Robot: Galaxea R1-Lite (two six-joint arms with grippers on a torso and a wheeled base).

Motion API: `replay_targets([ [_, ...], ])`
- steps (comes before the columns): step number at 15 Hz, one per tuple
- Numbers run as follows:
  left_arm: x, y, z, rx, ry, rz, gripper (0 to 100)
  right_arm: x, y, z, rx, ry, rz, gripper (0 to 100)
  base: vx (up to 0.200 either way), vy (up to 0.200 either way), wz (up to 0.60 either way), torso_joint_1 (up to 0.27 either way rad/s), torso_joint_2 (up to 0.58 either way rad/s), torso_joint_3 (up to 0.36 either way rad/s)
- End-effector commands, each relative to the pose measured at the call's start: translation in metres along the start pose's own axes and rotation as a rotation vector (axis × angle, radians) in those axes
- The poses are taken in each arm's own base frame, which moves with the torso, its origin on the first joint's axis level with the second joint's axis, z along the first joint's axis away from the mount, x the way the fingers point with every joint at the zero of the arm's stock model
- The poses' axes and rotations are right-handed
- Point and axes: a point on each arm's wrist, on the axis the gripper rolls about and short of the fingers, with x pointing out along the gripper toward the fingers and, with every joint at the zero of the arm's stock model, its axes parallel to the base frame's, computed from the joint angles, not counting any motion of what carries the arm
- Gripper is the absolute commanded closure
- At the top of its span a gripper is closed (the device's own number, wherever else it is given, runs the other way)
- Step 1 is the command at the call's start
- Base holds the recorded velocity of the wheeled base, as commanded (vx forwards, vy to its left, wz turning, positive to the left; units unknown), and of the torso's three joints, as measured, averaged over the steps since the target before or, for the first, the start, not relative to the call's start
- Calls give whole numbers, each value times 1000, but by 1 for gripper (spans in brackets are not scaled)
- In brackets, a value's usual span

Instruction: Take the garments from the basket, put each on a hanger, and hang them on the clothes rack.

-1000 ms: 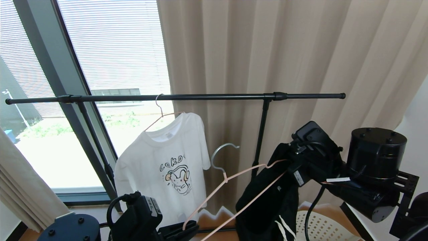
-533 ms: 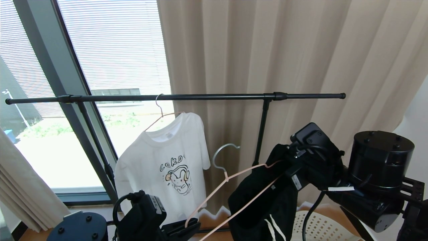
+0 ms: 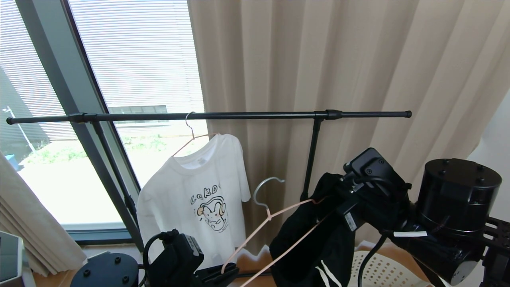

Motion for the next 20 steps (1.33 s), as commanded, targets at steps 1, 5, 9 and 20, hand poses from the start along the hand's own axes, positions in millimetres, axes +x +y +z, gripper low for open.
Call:
replay_targets([
  [1, 0, 0, 0, 1, 2, -2, 100, -1, 4, 1, 2, -4, 15, 100, 0, 0, 0, 0, 0, 0],
  [5, 0, -1, 0, -2, 1, -5, 100, 0, 17, 4, 46, -9, 38, 100, 0, 0, 0, 0, 0, 0],
  [9, 0, -1, 0, 8, 0, 7, 100, 10, 22, 2, 55, 10, 31, 100, 0, 0, 0, 0, 0, 0],
  [20, 2, -10, -1, 8, 10, -17, 100, 16, 27, 16, 156, -8, -35, 100, 0, 0, 0, 0, 0, 0],
])
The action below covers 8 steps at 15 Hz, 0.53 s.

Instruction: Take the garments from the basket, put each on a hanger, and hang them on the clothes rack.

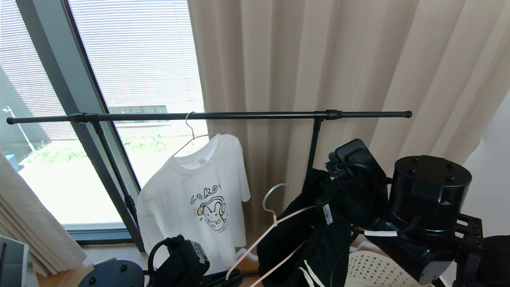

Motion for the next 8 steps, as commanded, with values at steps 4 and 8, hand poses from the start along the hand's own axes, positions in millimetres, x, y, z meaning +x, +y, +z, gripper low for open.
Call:
replay_targets([
  [4, -1, 2, 1, -23, -6, 12, 100, -9, 13, 3, -7, -16, 49, 100, 0, 0, 0, 0, 0, 0],
  [8, -3, 8, 3, -40, -19, 38, 100, -18, 24, -2, -15, -9, 98, 100, 0, 0, 0, 0, 0, 0],
])
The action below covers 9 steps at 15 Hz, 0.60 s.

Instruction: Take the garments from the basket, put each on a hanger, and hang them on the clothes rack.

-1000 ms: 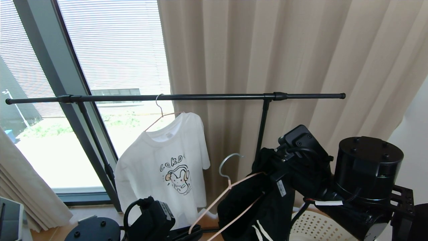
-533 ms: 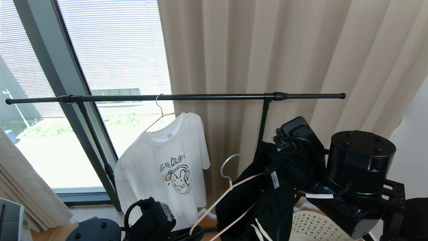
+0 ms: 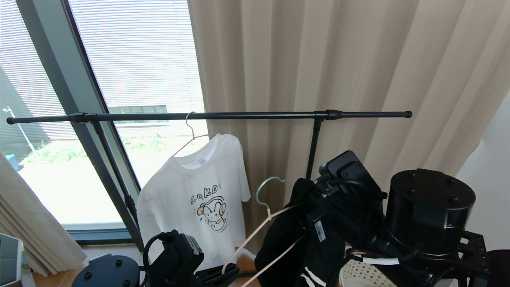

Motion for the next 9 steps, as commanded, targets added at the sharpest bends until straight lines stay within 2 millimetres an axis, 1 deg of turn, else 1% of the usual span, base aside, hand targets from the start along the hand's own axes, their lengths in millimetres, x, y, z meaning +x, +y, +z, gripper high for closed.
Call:
replay_targets([
  [1, -1, 1, 1, -2, -7, 4, 100, -4, 5, 0, -7, -2, 22, 100, 0, 0, 0, 0, 0, 0],
  [3, -1, 1, 1, -2, -7, 4, 100, -8, 12, 2, 1, -16, 48, 100, 0, 0, 0, 0, 0, 0],
  [5, 0, 0, 1, -1, -4, 1, 100, -14, 24, 3, 5, -23, 66, 100, 0, 0, 0, 0, 0, 0],
  [6, -1, 0, 1, 0, -8, 0, 100, -19, 35, 5, 18, -31, 77, 100, 0, 0, 0, 0, 0, 0],
  [7, -1, 0, 1, -1, -7, 0, 100, -21, 39, 7, 24, -39, 74, 100, 0, 0, 0, 0, 0, 0],
  [9, -1, 0, 1, 1, -8, 0, 100, -26, 43, 12, 37, -57, 75, 100, 0, 0, 0, 0, 0, 0],
])
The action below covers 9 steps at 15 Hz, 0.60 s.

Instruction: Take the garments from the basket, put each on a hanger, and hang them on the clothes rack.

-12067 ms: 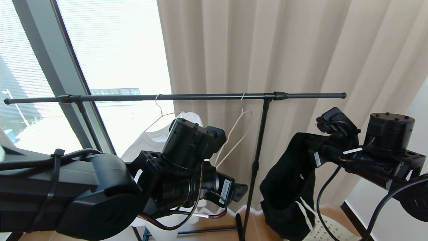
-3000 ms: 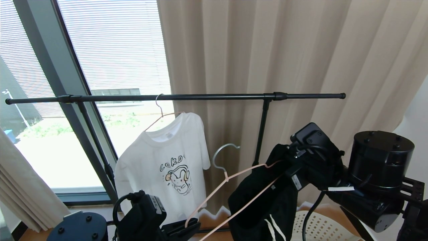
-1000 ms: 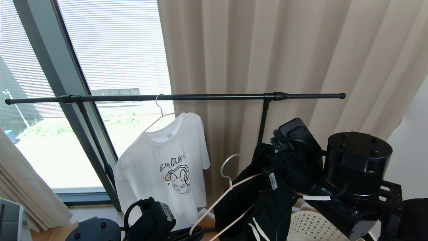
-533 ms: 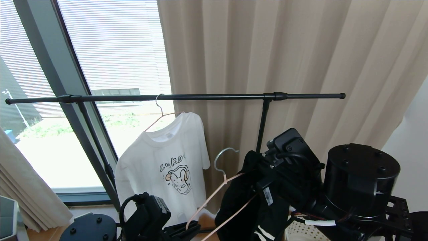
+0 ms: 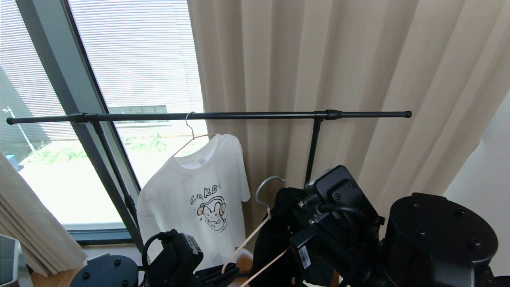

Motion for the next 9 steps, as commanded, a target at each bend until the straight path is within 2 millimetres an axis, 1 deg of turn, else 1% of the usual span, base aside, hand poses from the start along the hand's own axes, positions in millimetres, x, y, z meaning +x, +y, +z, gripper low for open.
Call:
replay_targets([
  [1, -1, -1, 1, 2, -9, -2, 100, -2, 4, 4, 5, -14, 15, 100, 0, 0, 0, 0, 0, 0],
  [2, -2, -1, 3, 2, -16, -2, 100, -1, 5, 3, 4, -11, 12, 100, 0, 0, 0, 0, 0, 0],
  [9, -5, -3, 7, 8, -40, -13, 100, 10, -14, 11, 46, -28, -74, 100, 0, 0, 0, 0, 0, 0],
])
